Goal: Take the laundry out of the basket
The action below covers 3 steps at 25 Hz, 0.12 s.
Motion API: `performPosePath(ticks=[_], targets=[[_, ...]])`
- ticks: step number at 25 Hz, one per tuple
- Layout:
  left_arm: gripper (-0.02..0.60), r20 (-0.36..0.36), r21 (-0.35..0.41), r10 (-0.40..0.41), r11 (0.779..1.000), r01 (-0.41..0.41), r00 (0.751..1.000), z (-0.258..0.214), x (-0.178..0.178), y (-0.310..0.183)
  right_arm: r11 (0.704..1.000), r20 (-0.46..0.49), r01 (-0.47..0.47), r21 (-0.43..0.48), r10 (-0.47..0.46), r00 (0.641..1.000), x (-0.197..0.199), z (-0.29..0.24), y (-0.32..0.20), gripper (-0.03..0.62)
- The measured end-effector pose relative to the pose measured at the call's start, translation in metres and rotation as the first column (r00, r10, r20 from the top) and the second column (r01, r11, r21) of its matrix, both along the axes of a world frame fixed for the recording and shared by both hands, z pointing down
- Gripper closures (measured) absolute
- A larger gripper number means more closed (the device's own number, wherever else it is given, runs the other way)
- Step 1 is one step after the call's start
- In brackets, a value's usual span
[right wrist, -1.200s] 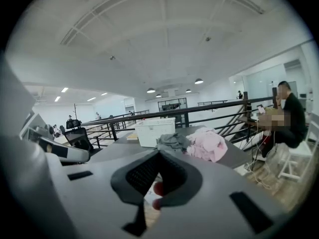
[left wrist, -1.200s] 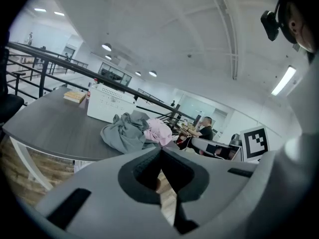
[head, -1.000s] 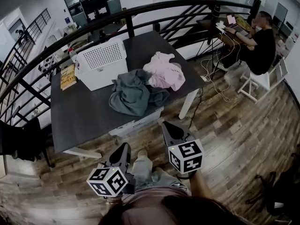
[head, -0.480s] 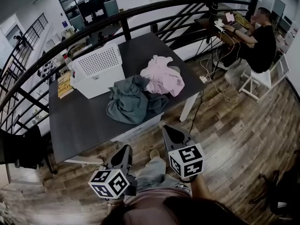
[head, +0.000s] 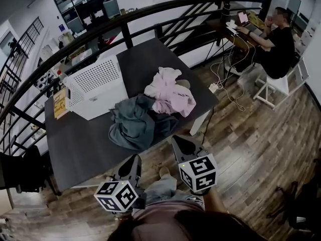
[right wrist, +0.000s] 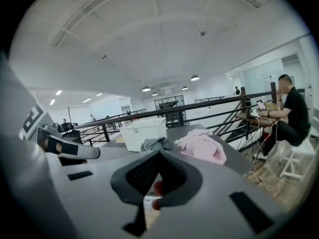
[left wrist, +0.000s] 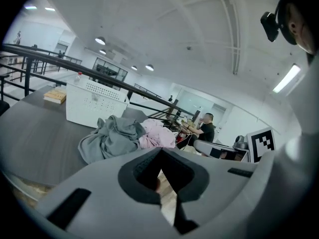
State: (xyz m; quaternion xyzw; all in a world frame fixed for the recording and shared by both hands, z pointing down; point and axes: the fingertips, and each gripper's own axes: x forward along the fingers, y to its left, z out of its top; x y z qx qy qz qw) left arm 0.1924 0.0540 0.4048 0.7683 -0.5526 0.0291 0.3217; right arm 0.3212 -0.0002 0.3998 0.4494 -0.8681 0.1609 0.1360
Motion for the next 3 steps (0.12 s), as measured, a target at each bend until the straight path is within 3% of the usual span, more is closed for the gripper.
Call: performPosePath(ticks=[3], targets=[[0.584,0.002,0.004,0.008,1.000,-0.008,1.000,-0.002,-0.001,-0.028,1.000,0.000,-0.004,-0.003,0.004,1.000,-0.001,-0.001,-0.026,0.579]])
